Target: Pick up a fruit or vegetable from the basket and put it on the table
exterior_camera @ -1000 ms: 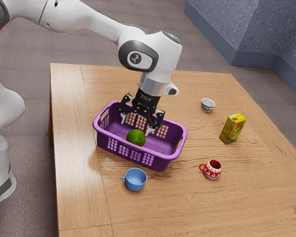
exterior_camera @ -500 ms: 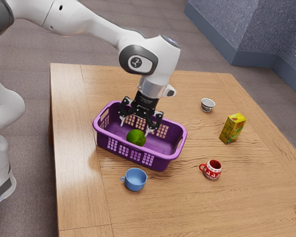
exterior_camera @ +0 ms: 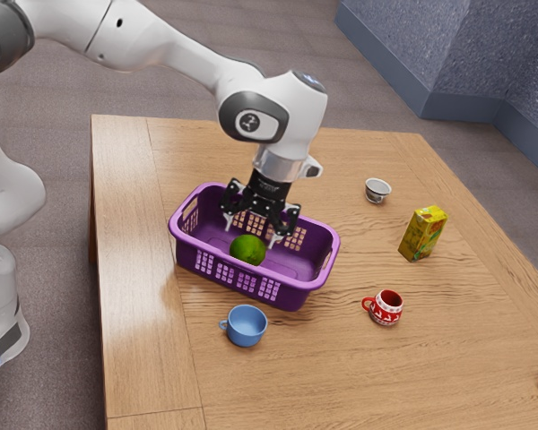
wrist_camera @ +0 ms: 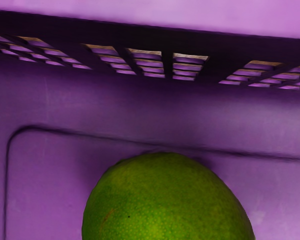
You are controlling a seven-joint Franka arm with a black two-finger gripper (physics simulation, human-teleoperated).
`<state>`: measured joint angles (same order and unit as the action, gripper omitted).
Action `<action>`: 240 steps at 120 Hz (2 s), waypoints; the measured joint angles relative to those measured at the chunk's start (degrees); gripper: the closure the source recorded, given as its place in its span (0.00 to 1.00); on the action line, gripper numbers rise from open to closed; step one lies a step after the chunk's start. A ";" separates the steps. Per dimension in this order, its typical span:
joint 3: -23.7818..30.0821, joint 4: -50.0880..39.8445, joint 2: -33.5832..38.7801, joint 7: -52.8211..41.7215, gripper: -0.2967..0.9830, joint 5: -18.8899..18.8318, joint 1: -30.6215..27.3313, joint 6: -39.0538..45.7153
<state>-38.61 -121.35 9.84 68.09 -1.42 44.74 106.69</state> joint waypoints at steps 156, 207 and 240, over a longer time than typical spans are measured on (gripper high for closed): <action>-0.07 -3.78 -3.97 -4.79 0.42 5.71 -0.51 9.25; 0.11 9.91 -2.17 -4.38 0.43 1.81 0.10 0.57; -12.98 16.30 -1.61 -7.11 0.43 -2.20 -0.61 -9.08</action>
<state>-51.59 -105.05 8.23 60.98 -3.62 44.13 97.60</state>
